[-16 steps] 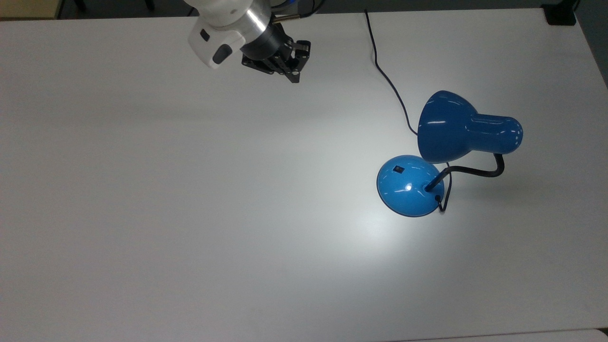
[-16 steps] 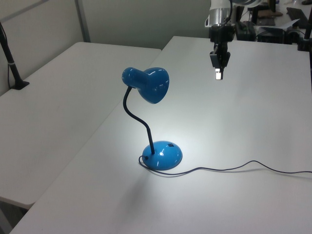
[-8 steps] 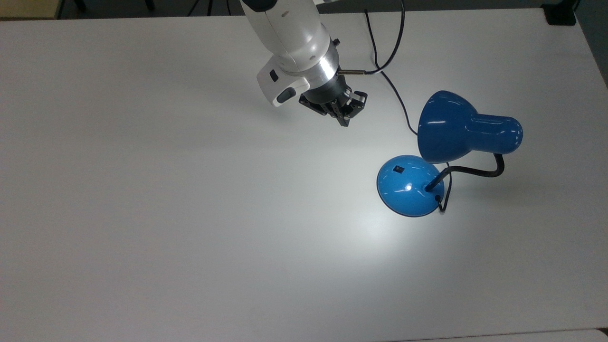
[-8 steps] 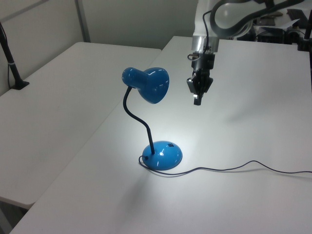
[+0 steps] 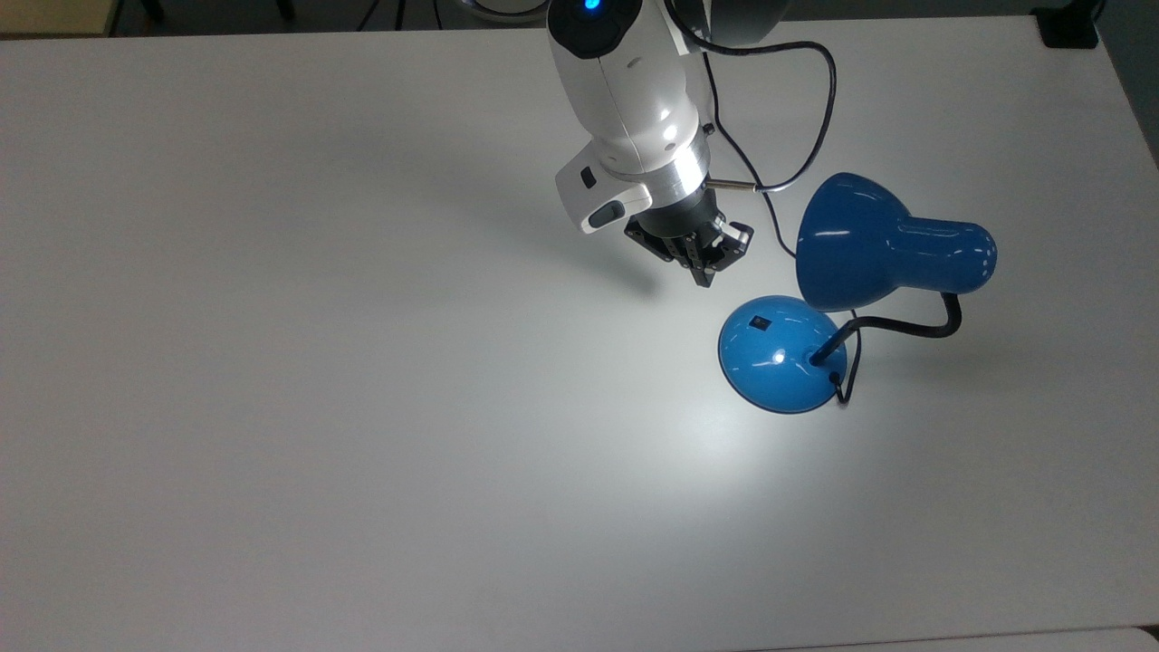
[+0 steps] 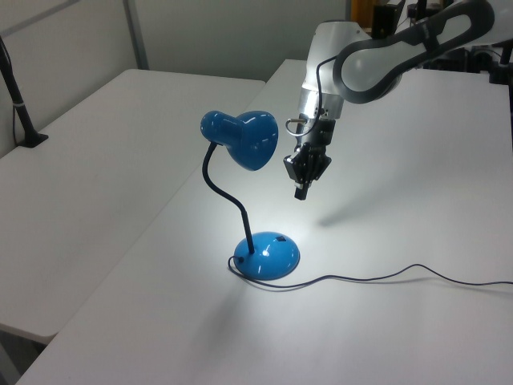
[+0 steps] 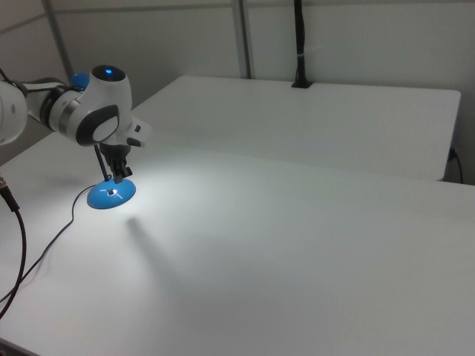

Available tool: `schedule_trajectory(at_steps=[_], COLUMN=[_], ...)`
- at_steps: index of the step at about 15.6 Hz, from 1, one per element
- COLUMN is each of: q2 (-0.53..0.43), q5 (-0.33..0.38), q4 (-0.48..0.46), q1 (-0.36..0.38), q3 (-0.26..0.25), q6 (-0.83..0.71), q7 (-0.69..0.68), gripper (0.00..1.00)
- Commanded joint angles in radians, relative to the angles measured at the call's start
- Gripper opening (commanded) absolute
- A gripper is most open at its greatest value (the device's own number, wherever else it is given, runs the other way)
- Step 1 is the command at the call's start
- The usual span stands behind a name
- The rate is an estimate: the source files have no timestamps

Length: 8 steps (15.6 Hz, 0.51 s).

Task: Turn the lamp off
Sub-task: 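Move the gripper toward the blue lamp base and its switch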

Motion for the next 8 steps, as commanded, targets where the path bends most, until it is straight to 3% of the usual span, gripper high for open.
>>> schedule_trajectory(at_steps=[1,8], q2=[0.057,0.109], q5=[0.021,0.021], q4=[0.059,0.061], q1=[0.038,0.076], q3=[-0.004,0.016], q6=[0.038,0.167], q7=[0.068,0.155], gripper=[0.00,0.00])
